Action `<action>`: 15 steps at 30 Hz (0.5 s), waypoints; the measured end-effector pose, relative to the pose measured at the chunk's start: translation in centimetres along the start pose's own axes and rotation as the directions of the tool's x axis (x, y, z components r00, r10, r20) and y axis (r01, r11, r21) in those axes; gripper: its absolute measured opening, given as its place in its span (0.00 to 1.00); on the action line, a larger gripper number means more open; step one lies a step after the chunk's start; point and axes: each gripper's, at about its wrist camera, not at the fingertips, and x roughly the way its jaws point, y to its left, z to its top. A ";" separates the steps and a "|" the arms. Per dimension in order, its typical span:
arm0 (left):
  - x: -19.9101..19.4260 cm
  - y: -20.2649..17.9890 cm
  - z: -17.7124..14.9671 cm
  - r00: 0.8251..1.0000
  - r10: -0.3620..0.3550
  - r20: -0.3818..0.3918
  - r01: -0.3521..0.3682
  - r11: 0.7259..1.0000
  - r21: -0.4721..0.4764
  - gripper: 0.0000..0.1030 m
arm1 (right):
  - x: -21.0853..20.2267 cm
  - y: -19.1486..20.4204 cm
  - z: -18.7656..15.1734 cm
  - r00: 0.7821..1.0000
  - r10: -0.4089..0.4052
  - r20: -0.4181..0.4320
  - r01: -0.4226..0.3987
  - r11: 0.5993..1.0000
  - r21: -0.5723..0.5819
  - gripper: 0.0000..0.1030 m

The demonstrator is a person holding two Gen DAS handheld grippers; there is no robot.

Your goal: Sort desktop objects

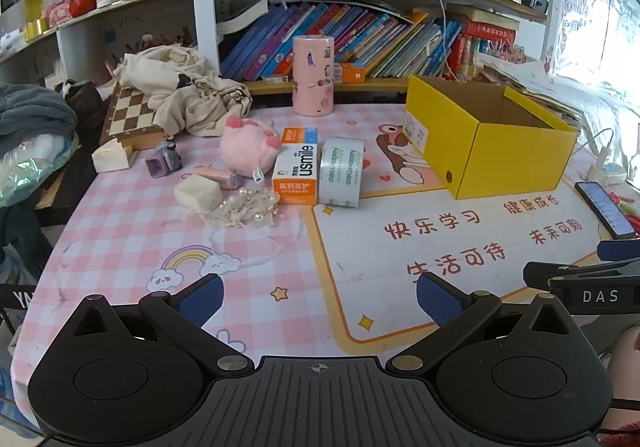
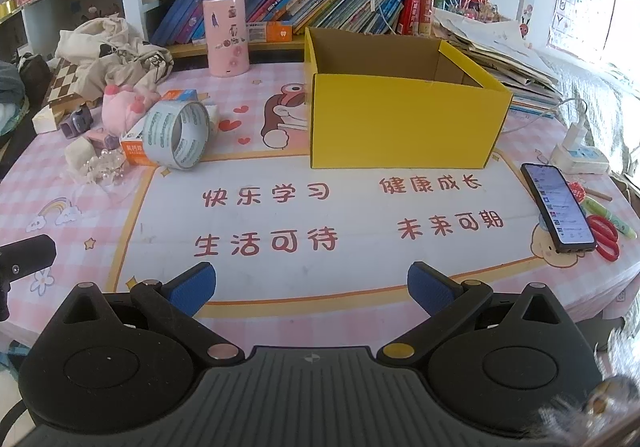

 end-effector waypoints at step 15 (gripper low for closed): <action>0.8 -0.3 -1.0 1.000 0.002 -0.006 -0.002 1.000 -0.001 1.00 | 0.1 -0.1 -0.1 1.000 -0.012 -0.012 0.011 1.000 -0.003 1.00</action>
